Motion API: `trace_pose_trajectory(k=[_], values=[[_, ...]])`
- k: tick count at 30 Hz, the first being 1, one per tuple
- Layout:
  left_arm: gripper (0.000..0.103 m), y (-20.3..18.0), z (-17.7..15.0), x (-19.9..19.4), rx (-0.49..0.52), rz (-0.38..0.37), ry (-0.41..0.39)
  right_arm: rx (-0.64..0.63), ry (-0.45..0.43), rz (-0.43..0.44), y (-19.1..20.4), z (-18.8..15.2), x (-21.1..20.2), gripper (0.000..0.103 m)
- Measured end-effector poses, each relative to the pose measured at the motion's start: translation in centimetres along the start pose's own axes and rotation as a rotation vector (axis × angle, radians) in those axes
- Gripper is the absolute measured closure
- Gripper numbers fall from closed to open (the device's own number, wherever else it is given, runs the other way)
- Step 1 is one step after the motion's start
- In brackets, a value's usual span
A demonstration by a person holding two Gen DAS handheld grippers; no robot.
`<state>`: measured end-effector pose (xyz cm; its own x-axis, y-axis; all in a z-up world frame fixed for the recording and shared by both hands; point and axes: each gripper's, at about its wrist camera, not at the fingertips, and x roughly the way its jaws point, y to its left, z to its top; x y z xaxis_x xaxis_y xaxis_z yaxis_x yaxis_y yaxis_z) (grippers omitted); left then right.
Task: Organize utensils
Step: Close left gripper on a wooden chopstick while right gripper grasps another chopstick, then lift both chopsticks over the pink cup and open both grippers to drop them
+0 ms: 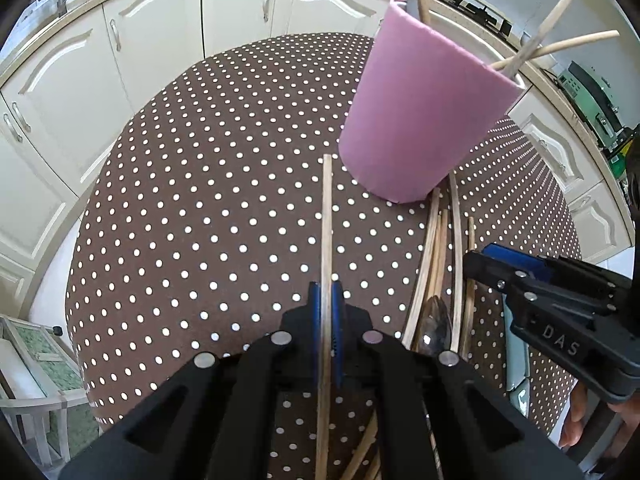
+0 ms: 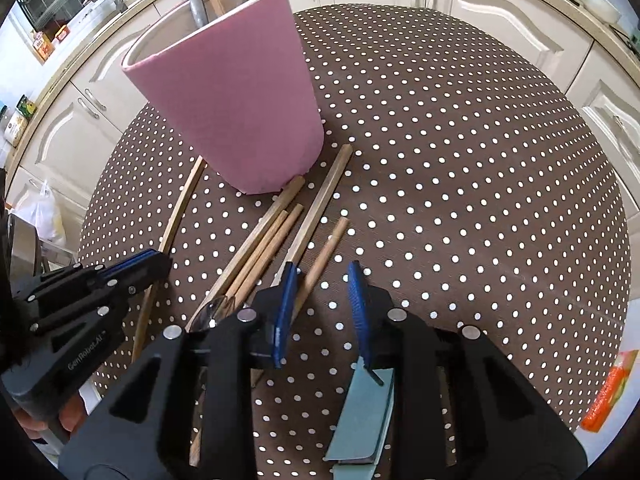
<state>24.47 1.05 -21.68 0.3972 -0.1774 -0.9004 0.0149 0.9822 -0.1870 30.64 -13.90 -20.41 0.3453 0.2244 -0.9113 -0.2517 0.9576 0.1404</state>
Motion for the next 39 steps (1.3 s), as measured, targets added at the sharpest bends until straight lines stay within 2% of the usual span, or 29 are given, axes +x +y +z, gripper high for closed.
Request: trace_pose_trajectory(k=[6,7,8,13,20,23,29,32,39], values=[[0.097,-0.2,0.2,0.2,0.005,0.011,0.000,-0.073,0.009,-0.073,3.0,0.1,1.4,0.077],[0.097,-0.2,0.2,0.2,0.005,0.013,-0.001,-0.073,0.009,-0.073,3.0,0.1,1.4,0.080],[0.097,-0.2,0.2,0.2,0.004,0.012,-0.002,-0.075,0.006,-0.069,3.2,0.1,1.5,0.088],[0.097,0.4,0.0,0.0,-0.018,-0.016,-0.018,-0.024,-0.028,-0.001,3.1,0.1,1.4,0.097],[0.098,1.4,-0.4,-1.8,-0.042,-0.067,-0.091,0.059,-0.127,0.103,1.4,-0.3,-0.6,0.097],[0.098,1.5,-0.6,-3.7,-0.038,-0.080,-0.141,0.073,-0.205,0.147,0.9,-0.8,-2.6,0.097],[0.098,0.1,-1.1,-8.5,0.016,-0.095,-0.295,0.076,-0.378,0.228,0.2,-1.8,-7.8,0.097],[0.098,-0.9,-1.6,-11.1,0.065,-0.084,-0.417,0.058,-0.440,0.249,0.0,-1.5,-10.2,0.097],[0.098,-2.3,-2.2,-13.2,0.100,-0.198,-0.567,0.031,-0.530,0.280,-1.1,-2.2,-14.5,0.097]])
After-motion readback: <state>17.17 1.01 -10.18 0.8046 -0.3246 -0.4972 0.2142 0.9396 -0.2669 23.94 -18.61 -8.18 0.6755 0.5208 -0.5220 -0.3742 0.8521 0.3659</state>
